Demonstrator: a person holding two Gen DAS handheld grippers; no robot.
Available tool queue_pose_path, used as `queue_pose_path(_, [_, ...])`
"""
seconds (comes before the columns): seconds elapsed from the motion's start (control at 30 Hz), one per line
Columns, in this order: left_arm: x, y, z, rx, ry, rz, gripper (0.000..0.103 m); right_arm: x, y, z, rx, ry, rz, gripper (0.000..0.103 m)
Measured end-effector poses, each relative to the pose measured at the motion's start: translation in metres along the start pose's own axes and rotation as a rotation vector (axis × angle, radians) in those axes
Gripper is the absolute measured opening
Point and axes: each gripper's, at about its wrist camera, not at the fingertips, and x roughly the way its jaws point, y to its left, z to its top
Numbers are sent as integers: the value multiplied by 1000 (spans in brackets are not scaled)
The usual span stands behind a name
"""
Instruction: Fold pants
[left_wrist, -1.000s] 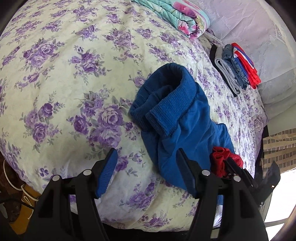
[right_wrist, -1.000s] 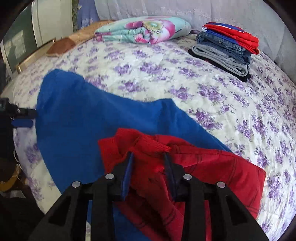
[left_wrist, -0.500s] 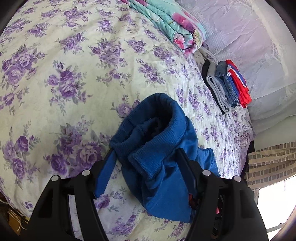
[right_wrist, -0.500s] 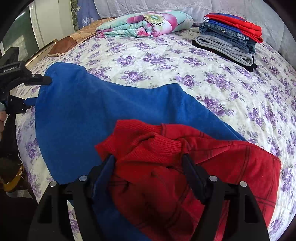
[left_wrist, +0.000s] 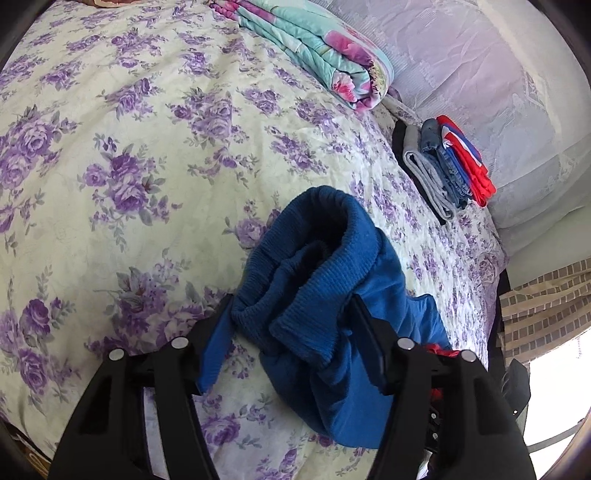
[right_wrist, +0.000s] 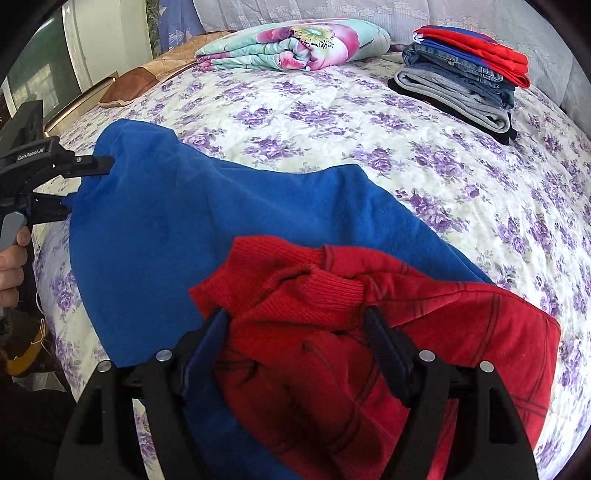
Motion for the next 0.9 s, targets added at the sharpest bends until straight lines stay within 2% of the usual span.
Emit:
queue_pose_path(0.07, [-5,1,0,-2,-8,-3,49,0,0,-1,-4,-4,3,78])
queue_pose_path(0.27, [-4,7,-1,-26,1,-22,48,-1,1,-1,-15,-3,3,79])
queue_pose_path(0.33, [-6,5,0,-21,-3,-18,44,-9,1,2,-12,-7,5,79])
queue_pose_path(0.4, [-10,4,0,-21,-7,-22,35,-29,4,3,-19,-73,9,77])
queue_pose_path(0.5, [-19,-1,1,-12,-15,-32,29,-54,5,3,-29,-180,-8,77])
queue_pose_path(0.57, [-25,-8,1,5,-24,-25,27,-56,2,4,-6,-210,-33,77])
queue_pose_path(0.63, [-30,-16,1,31,-35,-22,27,-48,-4,5,30,-201,-63,77])
queue_pose_path(0.67, [-33,-20,1,43,-38,-21,26,-39,-7,5,48,-170,-81,77])
queue_pose_path(0.73, [-37,-26,2,56,-42,-23,26,-8,-13,1,62,-24,-96,77])
queue_pose_path(0.8, [-42,-34,3,73,-44,-32,26,-1,-15,-4,68,-42,-87,80])
queue_pose_path(0.9, [-49,-51,2,121,-59,-24,26,-10,-15,3,52,-43,-92,79])
